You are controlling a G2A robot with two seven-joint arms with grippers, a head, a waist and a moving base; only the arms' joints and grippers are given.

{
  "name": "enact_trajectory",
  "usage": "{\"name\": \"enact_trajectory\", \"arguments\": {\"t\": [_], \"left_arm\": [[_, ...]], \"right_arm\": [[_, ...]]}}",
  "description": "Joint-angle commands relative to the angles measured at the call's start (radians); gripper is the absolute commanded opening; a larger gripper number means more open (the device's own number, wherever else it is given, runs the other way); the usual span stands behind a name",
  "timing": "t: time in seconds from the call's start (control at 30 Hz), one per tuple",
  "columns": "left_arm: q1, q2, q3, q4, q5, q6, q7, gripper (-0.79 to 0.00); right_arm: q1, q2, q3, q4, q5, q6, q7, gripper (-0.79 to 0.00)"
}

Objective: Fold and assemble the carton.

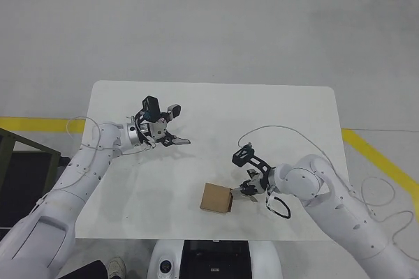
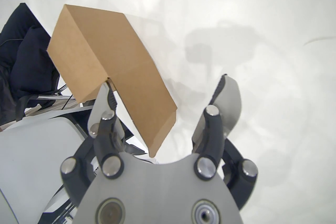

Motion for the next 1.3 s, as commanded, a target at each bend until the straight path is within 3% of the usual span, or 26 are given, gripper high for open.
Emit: {"name": "enact_trajectory", "arguments": {"t": [0.0,0.2,0.5,0.87,1.1,1.27], "left_arm": [[-0.002,0.0,0.002,0.002,-0.002,0.0,-0.002,0.0],[-0.007,0.0,0.01,0.005,-0.007,0.0,-0.001,0.0],[-0.013,0.002,0.017,0.015,-0.009,0.0,-0.002,0.0],[-0.021,0.004,0.029,0.02,-0.019,0.0,-0.006,0.0],[-0.027,0.007,0.034,0.025,-0.027,0.0,-0.007,0.0],[-0.031,0.007,0.042,0.027,-0.034,0.0,-0.009,0.0]], "right_arm": [[0.001,0.001,0.002,-0.005,0.009,-0.004,0.013,-0.545],[0.005,0.002,0.011,0.019,0.109,-0.023,0.052,-0.751],[0.063,-0.009,0.011,0.123,0.264,-0.041,0.069,-0.785],[0.174,-0.034,-0.039,0.26,0.246,-0.037,-0.002,-0.693],[0.232,-0.048,-0.051,0.303,0.19,-0.009,-0.089,-0.468],[0.218,-0.039,-0.003,0.29,0.186,0.024,-0.131,-0.434]]}}
